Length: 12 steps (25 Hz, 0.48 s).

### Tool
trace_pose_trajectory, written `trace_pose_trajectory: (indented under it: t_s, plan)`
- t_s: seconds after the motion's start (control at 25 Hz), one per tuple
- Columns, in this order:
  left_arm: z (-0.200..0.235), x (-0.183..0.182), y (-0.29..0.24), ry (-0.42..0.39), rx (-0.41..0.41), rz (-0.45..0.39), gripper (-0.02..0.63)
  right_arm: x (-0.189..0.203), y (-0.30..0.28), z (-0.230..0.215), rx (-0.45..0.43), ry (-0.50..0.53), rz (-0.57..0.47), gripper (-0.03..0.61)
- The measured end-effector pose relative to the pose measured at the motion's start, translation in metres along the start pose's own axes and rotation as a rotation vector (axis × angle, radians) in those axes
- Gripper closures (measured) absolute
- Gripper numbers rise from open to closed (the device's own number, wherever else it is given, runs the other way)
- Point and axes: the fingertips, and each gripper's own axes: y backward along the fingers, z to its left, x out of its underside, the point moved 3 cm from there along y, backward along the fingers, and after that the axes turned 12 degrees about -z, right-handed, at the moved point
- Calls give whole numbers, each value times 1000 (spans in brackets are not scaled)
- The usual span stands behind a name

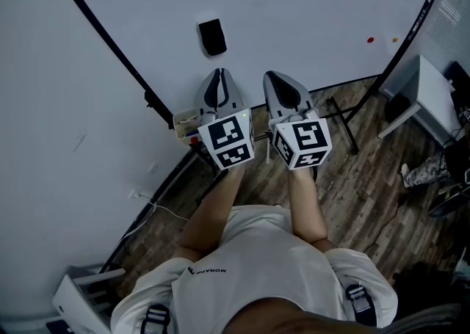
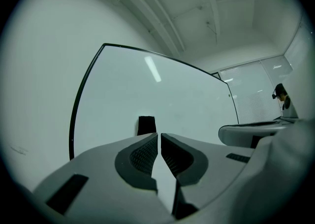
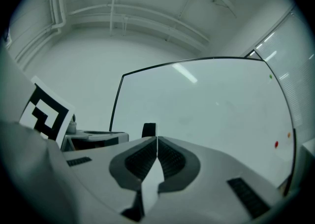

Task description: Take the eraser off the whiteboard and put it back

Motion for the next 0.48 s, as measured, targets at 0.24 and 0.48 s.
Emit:
trace_pose_trajectory:
  t_s: [0.24,0.48]
  plan:
    - [-2,-2,5,5,11,-3,609,-1,2,3,-9,9,3,565]
    - [-9,-1,9,6,34,-1,611,0,4,0,-5,8,5,565]
